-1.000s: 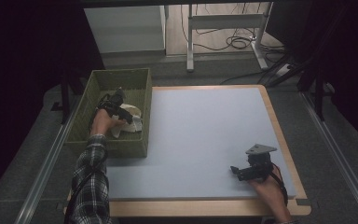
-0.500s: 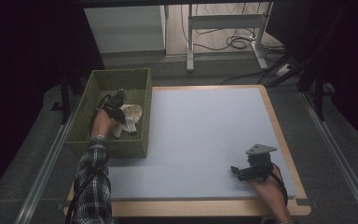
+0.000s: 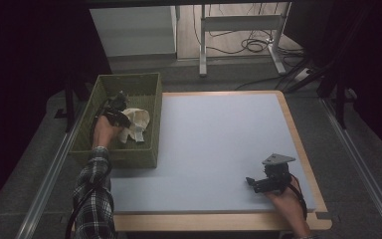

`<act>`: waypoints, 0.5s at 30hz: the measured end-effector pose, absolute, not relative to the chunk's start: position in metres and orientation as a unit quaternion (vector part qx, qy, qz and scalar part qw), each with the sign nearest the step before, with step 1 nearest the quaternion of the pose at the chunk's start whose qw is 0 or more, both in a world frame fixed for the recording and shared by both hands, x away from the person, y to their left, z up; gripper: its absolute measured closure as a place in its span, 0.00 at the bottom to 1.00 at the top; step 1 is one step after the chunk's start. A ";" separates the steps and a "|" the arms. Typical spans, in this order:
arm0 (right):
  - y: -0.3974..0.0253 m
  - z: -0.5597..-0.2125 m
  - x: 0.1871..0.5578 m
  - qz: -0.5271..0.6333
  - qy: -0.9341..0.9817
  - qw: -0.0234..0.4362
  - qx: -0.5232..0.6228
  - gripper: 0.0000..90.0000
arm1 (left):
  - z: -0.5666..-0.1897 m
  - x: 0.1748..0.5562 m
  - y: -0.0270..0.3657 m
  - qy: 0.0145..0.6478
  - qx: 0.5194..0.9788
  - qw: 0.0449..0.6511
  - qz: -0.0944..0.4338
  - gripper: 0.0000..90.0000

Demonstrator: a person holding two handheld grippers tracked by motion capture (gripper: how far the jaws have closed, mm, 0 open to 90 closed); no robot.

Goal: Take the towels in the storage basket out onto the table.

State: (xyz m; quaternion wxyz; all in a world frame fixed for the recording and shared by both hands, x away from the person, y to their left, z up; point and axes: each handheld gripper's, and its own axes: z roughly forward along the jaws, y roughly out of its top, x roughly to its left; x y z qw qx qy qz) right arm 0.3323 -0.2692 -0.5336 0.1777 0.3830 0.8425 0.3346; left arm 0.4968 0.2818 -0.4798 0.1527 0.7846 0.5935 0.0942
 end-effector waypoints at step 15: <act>-0.269 -0.534 0.332 0.334 0.843 0.179 0.382 0.00 | -0.425 0.464 0.309 0.594 0.768 0.207 0.122 0.85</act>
